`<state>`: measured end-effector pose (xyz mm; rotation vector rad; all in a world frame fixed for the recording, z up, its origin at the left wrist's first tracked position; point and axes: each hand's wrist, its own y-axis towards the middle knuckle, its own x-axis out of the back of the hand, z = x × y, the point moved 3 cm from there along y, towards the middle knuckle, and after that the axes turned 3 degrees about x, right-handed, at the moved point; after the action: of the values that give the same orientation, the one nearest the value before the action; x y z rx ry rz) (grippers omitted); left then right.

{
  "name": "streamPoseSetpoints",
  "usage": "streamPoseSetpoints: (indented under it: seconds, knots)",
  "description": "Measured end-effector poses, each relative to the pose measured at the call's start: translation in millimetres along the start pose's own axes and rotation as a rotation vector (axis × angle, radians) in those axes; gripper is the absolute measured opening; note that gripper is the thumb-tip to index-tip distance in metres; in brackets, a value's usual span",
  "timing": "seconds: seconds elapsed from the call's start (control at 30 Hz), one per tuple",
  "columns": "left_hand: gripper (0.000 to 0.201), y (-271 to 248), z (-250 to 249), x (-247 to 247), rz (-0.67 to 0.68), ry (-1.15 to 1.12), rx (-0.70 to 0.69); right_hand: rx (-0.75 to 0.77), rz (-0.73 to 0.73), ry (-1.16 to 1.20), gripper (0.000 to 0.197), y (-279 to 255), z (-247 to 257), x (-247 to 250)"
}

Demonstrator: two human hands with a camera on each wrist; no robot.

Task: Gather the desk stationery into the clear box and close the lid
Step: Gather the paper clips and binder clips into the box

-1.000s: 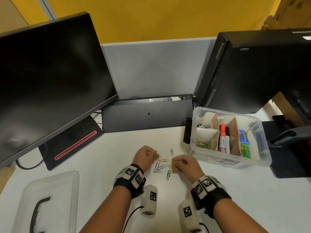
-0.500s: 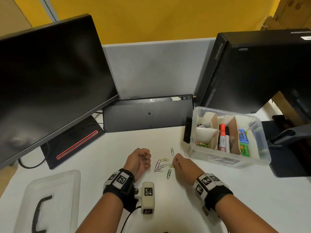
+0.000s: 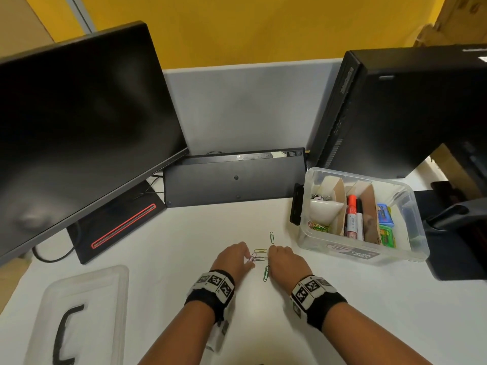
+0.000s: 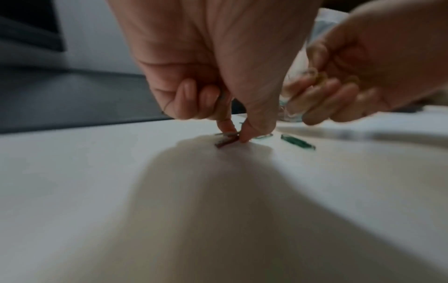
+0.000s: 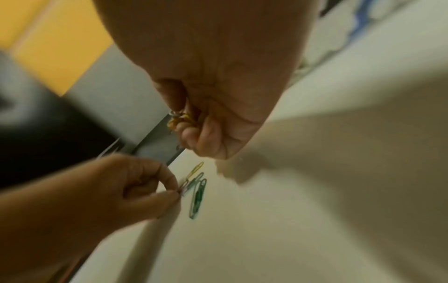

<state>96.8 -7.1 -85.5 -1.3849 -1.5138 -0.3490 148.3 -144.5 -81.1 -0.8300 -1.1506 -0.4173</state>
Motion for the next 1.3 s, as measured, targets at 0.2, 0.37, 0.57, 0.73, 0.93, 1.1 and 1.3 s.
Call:
streamPoseSetpoints:
  seconds: [0.2,0.37,0.57,0.73,0.93,1.1,1.3]
  knots:
    - [0.015,3,-19,1,0.018,0.25,-0.046,-0.126,0.048,1.046,0.015,-8,-23,-2]
    - [0.021,5,-26,-1,-0.02,0.383,-0.116,-0.267,0.081,1.819,0.027,-18,-32,-9]
    - [0.03,-2,1,10,-0.002,-0.321,0.004,0.058,-0.002,0.638,0.022,-19,-21,1]
    - [0.013,-15,8,23,0.093,-1.131,0.158,0.242,0.166,0.168,0.029,-21,-7,-1]
    - [0.025,-21,-3,32,0.217,-1.445,0.146,0.289,0.221,0.05,0.025,-19,-4,0]
    - [0.033,-2,-13,26,0.033,-0.434,0.011,0.233,0.122,0.009,0.021,-19,-3,0]
    - [0.041,17,-23,3,0.138,0.129,-0.114,-0.071,-0.004,0.721,0.021,-24,-33,-7]
